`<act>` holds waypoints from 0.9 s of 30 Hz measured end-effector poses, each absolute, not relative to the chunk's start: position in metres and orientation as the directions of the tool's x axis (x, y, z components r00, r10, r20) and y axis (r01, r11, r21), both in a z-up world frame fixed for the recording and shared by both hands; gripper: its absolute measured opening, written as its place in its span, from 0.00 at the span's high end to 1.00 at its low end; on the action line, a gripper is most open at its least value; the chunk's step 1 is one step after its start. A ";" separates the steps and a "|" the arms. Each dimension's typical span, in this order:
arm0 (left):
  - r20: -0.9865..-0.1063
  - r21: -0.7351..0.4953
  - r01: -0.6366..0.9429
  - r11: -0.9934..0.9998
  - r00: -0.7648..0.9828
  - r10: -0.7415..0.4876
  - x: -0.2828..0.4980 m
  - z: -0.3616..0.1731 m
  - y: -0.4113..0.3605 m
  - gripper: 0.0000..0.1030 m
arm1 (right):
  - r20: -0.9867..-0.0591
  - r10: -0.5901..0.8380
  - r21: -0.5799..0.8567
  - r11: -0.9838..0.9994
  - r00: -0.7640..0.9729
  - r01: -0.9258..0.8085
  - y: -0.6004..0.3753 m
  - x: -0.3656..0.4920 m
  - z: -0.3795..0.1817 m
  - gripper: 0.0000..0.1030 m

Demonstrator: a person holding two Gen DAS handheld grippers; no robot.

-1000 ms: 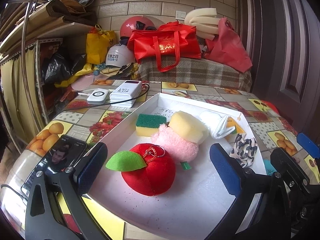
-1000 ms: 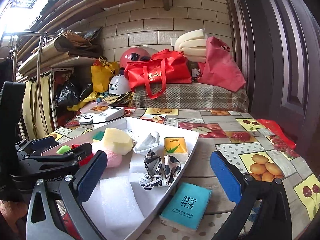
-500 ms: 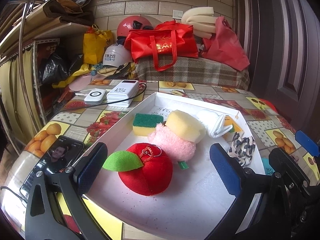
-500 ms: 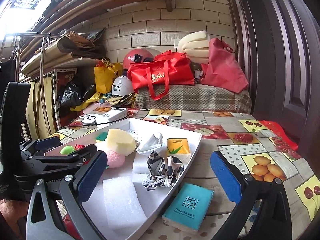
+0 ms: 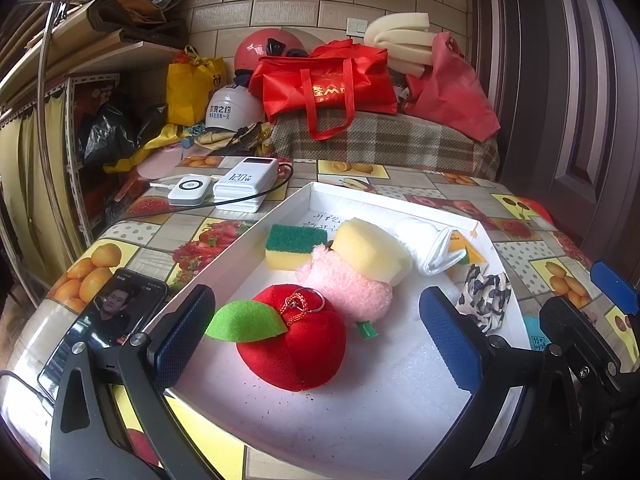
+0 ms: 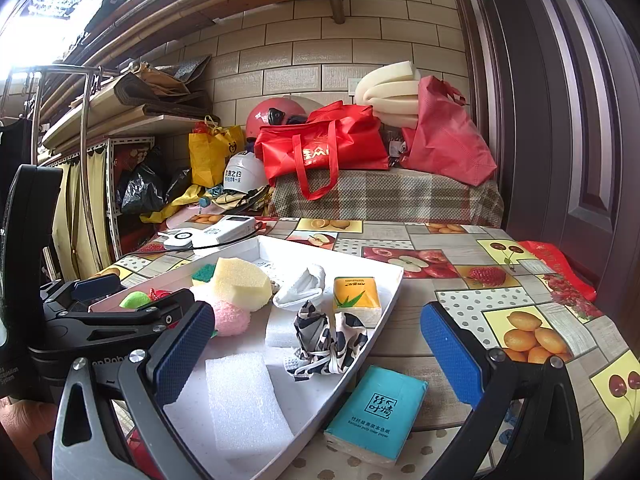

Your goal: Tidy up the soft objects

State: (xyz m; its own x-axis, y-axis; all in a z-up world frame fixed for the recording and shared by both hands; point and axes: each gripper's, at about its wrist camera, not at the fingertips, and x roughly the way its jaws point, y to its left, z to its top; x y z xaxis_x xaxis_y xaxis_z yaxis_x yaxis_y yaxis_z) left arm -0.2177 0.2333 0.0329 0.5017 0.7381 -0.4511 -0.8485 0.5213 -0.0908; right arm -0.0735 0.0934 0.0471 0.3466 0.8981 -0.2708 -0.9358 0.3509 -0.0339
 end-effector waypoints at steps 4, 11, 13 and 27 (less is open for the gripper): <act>-0.451 -0.091 -0.848 0.522 0.502 0.738 -0.218 0.033 0.234 0.00 | -0.271 0.898 -0.034 0.351 0.346 -0.936 0.093 -0.073 0.047 0.00; -0.452 -0.091 -0.848 0.522 0.502 0.737 -0.218 0.033 0.233 0.00 | -0.271 0.898 -0.033 0.351 0.346 -0.936 0.093 -0.073 0.047 0.00; -0.452 -0.091 -0.848 0.522 0.502 0.738 -0.218 0.033 0.234 0.00 | -0.271 0.898 -0.033 0.351 0.346 -0.936 0.093 -0.073 0.047 0.00; -0.452 -0.102 -0.849 0.519 0.504 0.736 -0.218 0.033 0.234 0.00 | -0.271 0.898 -0.033 0.350 0.346 -0.936 0.093 -0.073 0.048 0.00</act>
